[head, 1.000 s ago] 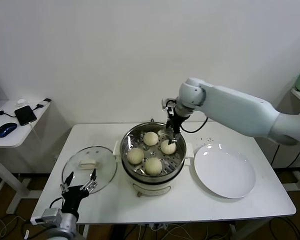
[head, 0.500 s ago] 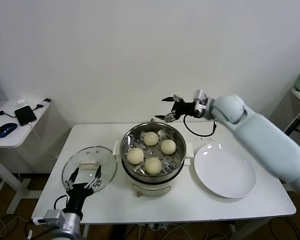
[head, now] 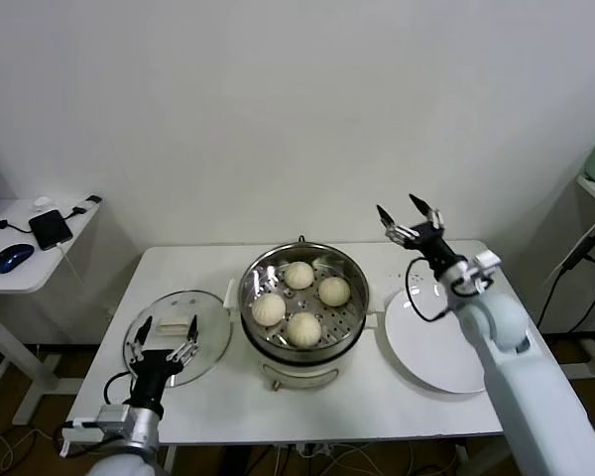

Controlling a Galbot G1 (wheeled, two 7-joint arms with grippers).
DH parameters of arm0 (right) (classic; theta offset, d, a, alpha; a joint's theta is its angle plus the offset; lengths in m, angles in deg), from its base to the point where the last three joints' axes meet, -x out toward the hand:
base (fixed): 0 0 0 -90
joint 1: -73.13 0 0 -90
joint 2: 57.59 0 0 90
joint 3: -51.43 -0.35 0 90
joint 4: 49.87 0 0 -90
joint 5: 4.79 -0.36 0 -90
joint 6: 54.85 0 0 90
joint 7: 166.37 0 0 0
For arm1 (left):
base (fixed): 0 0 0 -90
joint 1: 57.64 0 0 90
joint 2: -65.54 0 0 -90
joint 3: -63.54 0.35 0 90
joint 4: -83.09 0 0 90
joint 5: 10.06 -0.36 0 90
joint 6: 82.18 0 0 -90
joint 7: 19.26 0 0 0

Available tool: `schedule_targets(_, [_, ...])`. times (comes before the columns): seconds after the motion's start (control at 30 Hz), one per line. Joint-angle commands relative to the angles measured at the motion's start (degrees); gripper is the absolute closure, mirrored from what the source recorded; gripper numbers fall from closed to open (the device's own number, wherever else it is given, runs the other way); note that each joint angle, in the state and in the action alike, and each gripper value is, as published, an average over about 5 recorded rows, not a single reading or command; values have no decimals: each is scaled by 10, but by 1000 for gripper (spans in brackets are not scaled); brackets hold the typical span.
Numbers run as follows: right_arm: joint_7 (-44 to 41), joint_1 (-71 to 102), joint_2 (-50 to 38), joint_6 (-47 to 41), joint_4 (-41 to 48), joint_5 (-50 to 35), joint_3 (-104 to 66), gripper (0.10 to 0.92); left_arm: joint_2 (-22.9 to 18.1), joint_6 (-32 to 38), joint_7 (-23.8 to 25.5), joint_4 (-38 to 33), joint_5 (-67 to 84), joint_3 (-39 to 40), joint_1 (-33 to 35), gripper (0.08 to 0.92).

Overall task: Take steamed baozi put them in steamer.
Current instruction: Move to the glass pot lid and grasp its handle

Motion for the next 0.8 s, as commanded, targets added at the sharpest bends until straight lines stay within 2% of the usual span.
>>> schedule_targets(0.03, [111, 242, 38, 74, -74, -29, -98, 203, 25, 145, -89, 115, -506, -27, -80, 177])
schedule_targets(0.1, [109, 251, 30, 78, -76, -29, -101, 202, 55, 157, -152, 146, -607, -19, -83, 177])
schedule_targets(0.2, [108, 257, 24, 83, -73, -29, -104, 203, 107, 114, -218, 175, -700, 5, -68, 177])
schedule_targets(0.3, [108, 260, 26, 84, -74, -28, -104, 203, 147, 62, -198, 174, -759, 17, -48, 177])
schedule_targets(0.4, [106, 261, 30, 85, -77, -27, -101, 202, 175, 87, -161, 195, -766, 12, -59, 177])
schedule_targets(0.53, [105, 260, 37, 86, -76, -24, -99, 203, 187, 146, -126, 243, -761, 2, -93, 177])
schedule_targets(0.8, [105, 256, 52, 85, -76, -10, -99, 203, 187, 92, -132, 284, -758, 24, -114, 177])
